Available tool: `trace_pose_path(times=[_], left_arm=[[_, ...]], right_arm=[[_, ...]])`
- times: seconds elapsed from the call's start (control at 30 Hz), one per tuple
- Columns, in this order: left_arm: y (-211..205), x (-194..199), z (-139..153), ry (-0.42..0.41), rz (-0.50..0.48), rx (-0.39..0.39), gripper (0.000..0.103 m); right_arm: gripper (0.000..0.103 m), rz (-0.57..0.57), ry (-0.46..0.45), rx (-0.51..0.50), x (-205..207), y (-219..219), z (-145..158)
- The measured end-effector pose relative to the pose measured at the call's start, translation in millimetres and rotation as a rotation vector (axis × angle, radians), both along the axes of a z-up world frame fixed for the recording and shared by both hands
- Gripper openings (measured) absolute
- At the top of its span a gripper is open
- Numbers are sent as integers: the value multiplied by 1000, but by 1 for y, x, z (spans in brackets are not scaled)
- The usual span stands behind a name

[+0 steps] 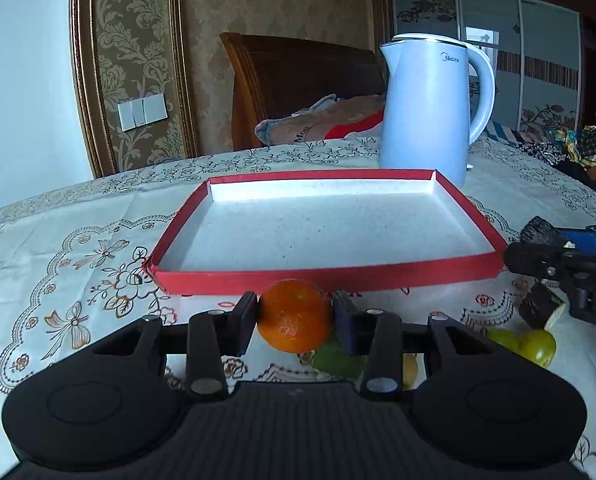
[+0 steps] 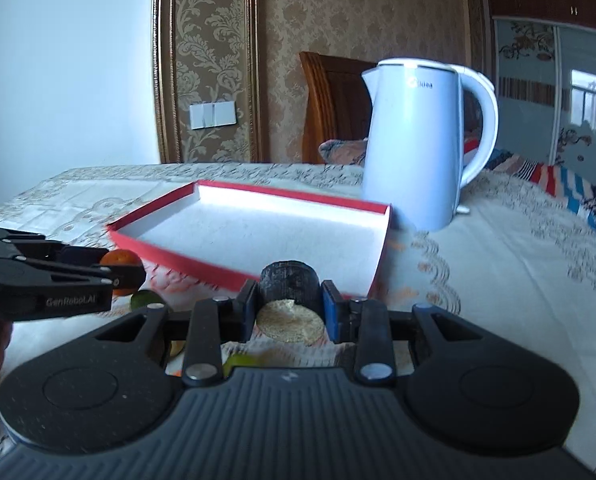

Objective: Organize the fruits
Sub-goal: 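Carry the orange and the eggplant piece into the red tray with both grippers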

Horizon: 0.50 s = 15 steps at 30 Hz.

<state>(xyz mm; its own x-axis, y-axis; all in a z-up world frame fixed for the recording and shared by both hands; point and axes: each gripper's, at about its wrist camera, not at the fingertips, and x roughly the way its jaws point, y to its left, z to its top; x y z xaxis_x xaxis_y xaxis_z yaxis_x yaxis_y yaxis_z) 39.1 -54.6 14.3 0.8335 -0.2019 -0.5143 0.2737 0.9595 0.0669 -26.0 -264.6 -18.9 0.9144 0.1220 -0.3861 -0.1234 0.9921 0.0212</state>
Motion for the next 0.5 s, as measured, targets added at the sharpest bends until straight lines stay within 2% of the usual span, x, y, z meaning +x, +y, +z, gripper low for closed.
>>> trace_pose_path(times=[0.33, 0.5], left_arm=[[4, 41, 5, 23, 47, -49, 41], [0, 57, 9, -8, 63, -39, 41]], right_arm=[[31, -52, 40, -4, 64, 12, 0], [31, -79, 68, 5, 91, 18, -7]])
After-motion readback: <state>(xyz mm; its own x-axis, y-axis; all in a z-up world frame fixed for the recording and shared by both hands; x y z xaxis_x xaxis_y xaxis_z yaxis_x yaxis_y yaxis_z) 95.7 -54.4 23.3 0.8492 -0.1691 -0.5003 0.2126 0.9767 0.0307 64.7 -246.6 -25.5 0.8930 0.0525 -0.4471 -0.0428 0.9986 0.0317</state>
